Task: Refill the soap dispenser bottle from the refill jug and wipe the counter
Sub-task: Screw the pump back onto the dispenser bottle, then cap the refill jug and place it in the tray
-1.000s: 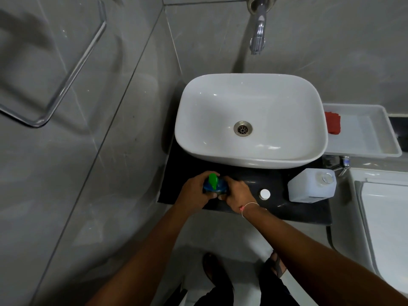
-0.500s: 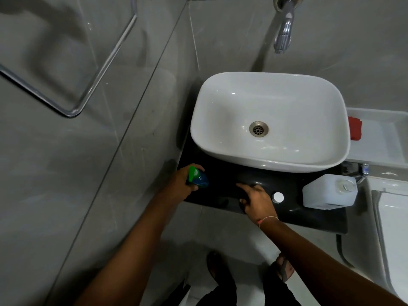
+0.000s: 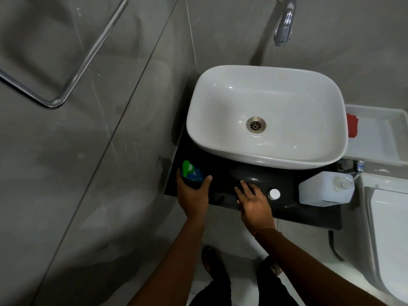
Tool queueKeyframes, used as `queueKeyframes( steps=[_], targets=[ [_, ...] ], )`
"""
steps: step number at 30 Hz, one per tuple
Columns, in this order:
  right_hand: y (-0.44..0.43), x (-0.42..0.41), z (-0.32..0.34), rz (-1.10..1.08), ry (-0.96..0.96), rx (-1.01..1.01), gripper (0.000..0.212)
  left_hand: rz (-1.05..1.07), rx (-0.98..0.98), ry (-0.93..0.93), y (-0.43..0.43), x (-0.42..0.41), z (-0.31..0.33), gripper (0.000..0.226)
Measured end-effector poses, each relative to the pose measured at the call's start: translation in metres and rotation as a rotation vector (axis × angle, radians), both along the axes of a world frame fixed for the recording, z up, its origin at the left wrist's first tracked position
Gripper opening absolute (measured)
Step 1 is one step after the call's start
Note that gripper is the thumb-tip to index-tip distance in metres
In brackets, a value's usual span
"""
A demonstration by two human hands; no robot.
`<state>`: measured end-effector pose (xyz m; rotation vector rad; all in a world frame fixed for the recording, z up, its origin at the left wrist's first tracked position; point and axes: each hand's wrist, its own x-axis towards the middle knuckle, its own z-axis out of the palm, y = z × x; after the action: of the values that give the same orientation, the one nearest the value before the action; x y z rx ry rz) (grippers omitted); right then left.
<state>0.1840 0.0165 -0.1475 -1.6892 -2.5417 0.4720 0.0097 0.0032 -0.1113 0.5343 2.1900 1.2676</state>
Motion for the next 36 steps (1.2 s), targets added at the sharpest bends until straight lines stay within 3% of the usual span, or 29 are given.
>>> queueKeyframes(
  steps=[6, 24, 28, 32, 36],
  targets=[
    [-0.007, -0.005, -0.007, -0.031, -0.004, -0.11, 0.05, 0.008, 0.007, 0.059, 0.012, -0.012, -0.002, 0.092],
    [-0.005, -0.006, -0.008, -0.02, -0.088, -0.187, 0.053, -0.046, -0.041, 0.129, 0.005, -0.057, -0.004, 0.096],
    [-0.007, 0.0, -0.002, -0.013, -0.004, -0.208, 0.055, -0.094, -0.131, 0.093, -0.01, -0.049, 0.0, 0.092],
    [-0.022, 0.026, 0.009, -0.067, 0.197, -0.226, 0.051, -0.152, -0.278, 0.07, -0.042, -0.018, 0.007, 0.074],
    [-0.052, 0.075, 0.021, -0.209, 0.318, -0.171, 0.043, -0.347, -0.294, 0.135, -0.051, 0.035, 0.016, 0.063]
  ],
)
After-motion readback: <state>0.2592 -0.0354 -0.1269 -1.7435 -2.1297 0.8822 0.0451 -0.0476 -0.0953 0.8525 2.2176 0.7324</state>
